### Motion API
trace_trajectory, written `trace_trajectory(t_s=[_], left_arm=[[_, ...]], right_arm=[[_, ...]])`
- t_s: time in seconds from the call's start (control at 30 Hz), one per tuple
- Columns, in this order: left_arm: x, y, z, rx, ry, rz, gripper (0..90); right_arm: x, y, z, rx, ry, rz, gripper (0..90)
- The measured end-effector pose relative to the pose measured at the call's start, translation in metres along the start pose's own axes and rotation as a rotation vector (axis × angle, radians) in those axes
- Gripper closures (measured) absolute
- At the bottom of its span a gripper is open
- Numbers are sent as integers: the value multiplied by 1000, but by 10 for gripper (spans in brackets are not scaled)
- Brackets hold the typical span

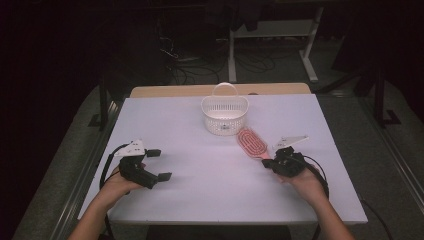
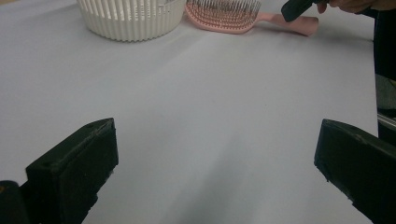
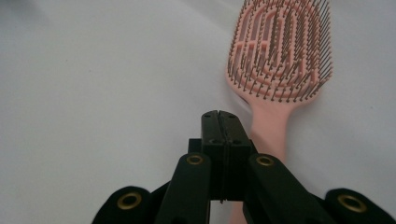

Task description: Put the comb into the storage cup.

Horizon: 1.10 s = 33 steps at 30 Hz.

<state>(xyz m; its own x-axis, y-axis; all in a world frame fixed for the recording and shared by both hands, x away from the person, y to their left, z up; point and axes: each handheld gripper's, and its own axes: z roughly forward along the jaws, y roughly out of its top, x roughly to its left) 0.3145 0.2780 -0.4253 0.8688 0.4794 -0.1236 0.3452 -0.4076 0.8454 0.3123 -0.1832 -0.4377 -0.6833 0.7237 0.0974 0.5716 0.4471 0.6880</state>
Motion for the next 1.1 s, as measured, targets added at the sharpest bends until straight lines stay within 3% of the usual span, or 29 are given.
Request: trace_trajectory(t_s=[0.63, 1.1], left_arm=[[0, 0, 0, 6, 1, 2, 0], [0, 0, 0, 7, -1, 2, 0]], right_arm=[[0, -6, 5, 71, -31, -1, 889], [-7, -8, 4, 81, -53, 17, 890]])
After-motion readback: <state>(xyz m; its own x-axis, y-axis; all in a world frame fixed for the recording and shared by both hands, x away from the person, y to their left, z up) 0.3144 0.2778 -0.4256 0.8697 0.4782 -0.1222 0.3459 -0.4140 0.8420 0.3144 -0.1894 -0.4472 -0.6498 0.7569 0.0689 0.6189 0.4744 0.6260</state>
